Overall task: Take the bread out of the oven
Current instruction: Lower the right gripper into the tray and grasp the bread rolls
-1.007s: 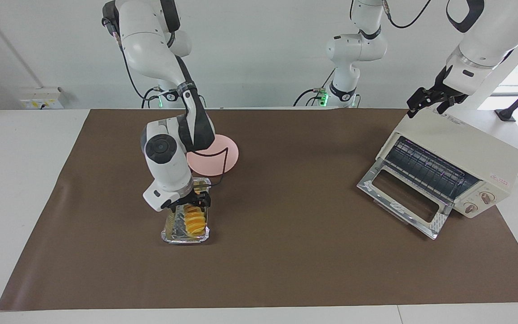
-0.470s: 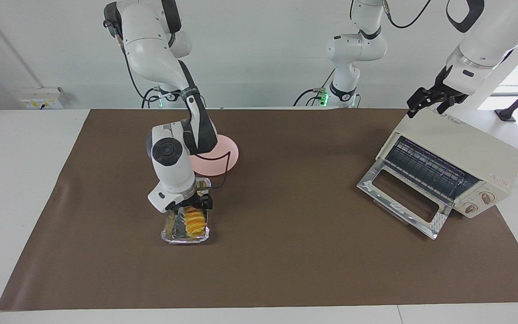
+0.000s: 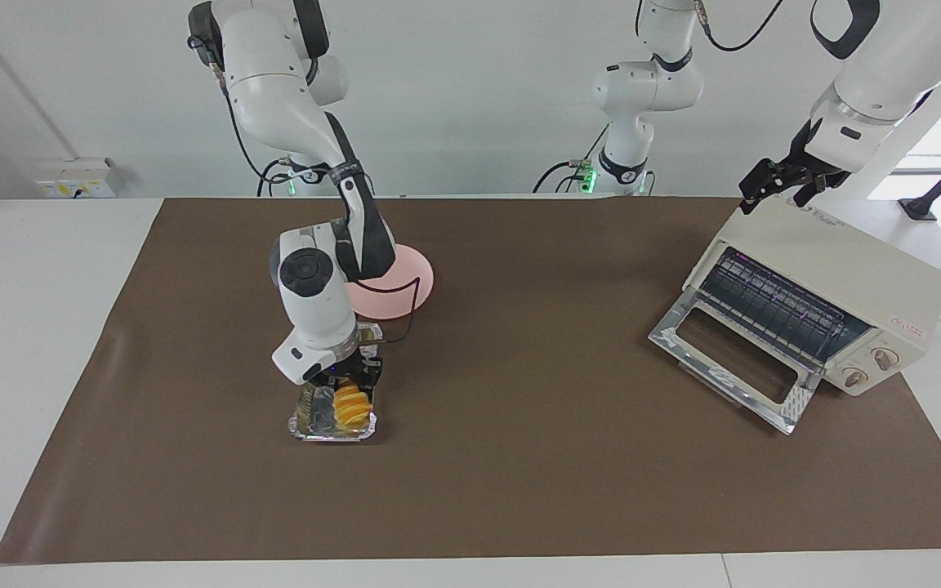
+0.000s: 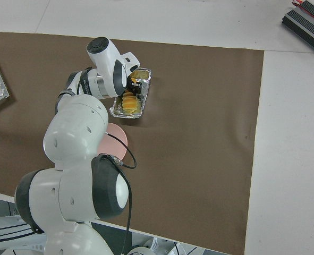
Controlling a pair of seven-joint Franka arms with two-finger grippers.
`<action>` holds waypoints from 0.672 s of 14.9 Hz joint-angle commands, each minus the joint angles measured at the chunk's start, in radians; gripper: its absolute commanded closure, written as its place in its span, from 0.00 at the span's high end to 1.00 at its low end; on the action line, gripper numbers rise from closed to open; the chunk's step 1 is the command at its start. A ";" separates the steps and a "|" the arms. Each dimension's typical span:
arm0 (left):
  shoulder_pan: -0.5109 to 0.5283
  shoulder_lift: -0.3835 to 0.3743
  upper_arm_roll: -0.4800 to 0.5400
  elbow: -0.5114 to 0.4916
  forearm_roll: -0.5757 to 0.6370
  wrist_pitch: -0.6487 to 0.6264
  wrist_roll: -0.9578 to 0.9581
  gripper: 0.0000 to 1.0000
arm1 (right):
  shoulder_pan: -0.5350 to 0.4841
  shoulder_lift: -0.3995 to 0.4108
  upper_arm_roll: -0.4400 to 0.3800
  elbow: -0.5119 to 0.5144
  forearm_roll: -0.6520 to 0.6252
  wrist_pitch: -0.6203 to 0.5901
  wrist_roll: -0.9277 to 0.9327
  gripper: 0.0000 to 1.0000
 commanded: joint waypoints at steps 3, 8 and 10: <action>0.011 -0.026 -0.006 -0.029 -0.019 0.016 0.006 1.00 | -0.023 -0.012 0.009 0.088 -0.025 -0.137 0.010 0.00; 0.011 -0.026 -0.006 -0.029 -0.019 0.016 0.006 1.00 | -0.015 -0.024 0.009 0.125 -0.023 -0.215 0.009 0.00; 0.011 -0.026 -0.006 -0.029 -0.019 0.016 0.006 1.00 | -0.012 -0.076 0.012 0.116 -0.014 -0.276 0.010 0.00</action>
